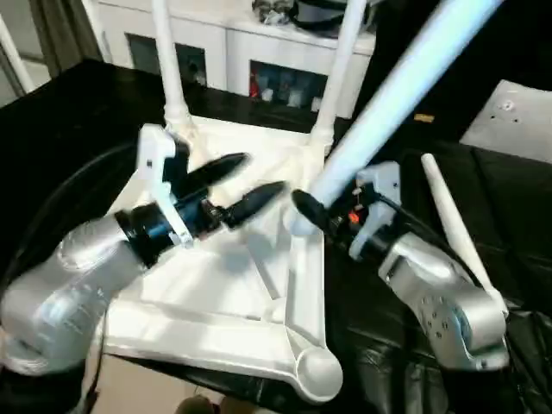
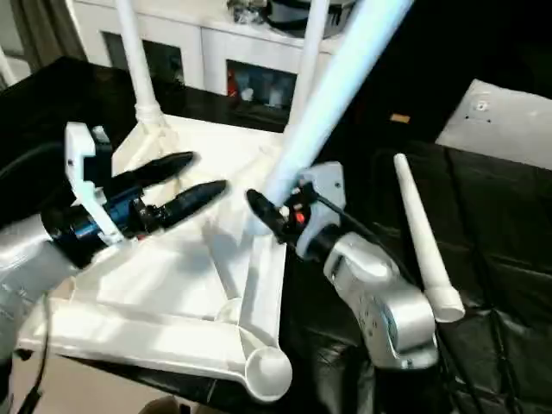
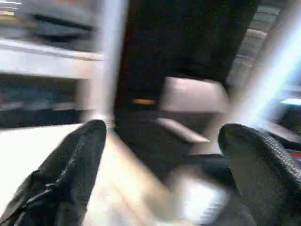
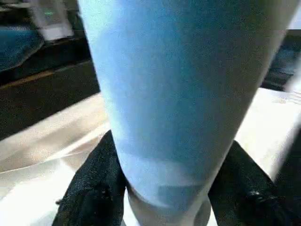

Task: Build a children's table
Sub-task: Pick table leg

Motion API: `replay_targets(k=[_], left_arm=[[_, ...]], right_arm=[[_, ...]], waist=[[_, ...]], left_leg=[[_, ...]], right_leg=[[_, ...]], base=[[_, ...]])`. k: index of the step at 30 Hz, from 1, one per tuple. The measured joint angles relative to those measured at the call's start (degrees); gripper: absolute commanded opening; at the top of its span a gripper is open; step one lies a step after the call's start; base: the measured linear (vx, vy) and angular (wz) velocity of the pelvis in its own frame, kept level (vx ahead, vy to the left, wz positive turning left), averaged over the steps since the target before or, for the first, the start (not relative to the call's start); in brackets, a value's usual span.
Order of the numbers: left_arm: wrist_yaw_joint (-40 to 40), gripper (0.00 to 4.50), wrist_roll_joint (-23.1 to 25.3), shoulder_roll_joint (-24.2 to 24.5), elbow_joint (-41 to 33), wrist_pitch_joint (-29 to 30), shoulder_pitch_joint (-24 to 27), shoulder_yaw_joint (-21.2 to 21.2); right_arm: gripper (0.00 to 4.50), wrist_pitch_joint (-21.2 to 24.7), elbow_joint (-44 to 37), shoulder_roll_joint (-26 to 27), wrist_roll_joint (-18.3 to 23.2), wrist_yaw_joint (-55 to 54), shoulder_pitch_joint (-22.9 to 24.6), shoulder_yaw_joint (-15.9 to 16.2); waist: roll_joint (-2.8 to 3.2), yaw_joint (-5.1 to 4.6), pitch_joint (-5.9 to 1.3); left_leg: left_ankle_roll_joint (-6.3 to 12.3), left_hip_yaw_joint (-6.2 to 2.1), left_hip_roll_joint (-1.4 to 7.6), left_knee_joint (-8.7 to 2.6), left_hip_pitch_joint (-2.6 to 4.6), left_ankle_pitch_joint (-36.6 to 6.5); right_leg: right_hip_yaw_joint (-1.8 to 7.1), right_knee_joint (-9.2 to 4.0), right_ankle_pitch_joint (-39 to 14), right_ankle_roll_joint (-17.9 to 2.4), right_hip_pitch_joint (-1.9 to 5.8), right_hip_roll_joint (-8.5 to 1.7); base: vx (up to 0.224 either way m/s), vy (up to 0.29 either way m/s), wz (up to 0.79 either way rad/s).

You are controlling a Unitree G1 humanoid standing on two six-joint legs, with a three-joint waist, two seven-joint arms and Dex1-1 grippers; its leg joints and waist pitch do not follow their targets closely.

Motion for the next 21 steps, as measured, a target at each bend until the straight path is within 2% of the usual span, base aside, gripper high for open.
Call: replay_targets(k=[3,7,10,16,21], left_arm=[[4.98,4.27,3.22,-1.17,1.26,-1.14,2.20,1.84],[10.21,4.27,6.17,-2.88,-0.11,-2.90,4.18,4.89],[12.64,4.27,6.84,-4.33,-1.45,-4.01,5.52,6.49],[13.82,4.27,7.37,-4.28,-3.35,-3.95,6.75,7.22],[14.03,4.27,8.49,-4.09,-4.06,-4.09,7.48,6.89]], right_arm=[[1.93,0.55,-1.21,-0.07,-1.38,-1.79,0.02,0.37],[1.93,1.49,-2.08,1.03,-2.09,-4.46,0.01,0.34],[1.93,3.63,-2.63,1.63,-1.94,-5.87,0.00,0.10],[1.93,6.51,-4.56,1.74,-0.90,-6.76,-0.91,-0.44],[1.93,7.17,-6.32,0.63,-0.76,-6.62,-1.74,-0.59]], waist=[[-0.32,-0.82,0.05],[-0.58,-1.24,-0.05],[-0.80,-1.20,-0.12],[-1.16,-1.21,-0.19],[-1.25,-1.20,-0.24]], left_leg=[[0.00,-0.02,-0.01,0.03,-0.08,0.00],[0.01,-0.06,-0.02,0.01,-0.12,-0.01],[0.02,-0.07,-0.01,0.00,-0.19,-0.01],[0.03,-0.08,-0.02,0.00,-0.19,-0.02],[0.03,-0.09,-0.02,-0.01,-0.18,-0.02]], right_leg=[[0.00,-0.04,0.02,0.02,-0.05,0.00],[-0.01,-0.08,0.00,0.05,-0.07,0.00],[-0.03,-0.20,-0.01,0.07,-0.06,0.01],[-0.02,-0.27,-0.01,0.08,-0.05,0.02],[-0.02,-0.26,0.01,0.11,-0.05,0.02]], base=[[0.000,0.000,0.00],[0.000,0.000,0.00],[0.000,0.000,0.00],[0.000,0.000,0.00],[0.000,0.000,0.00]])
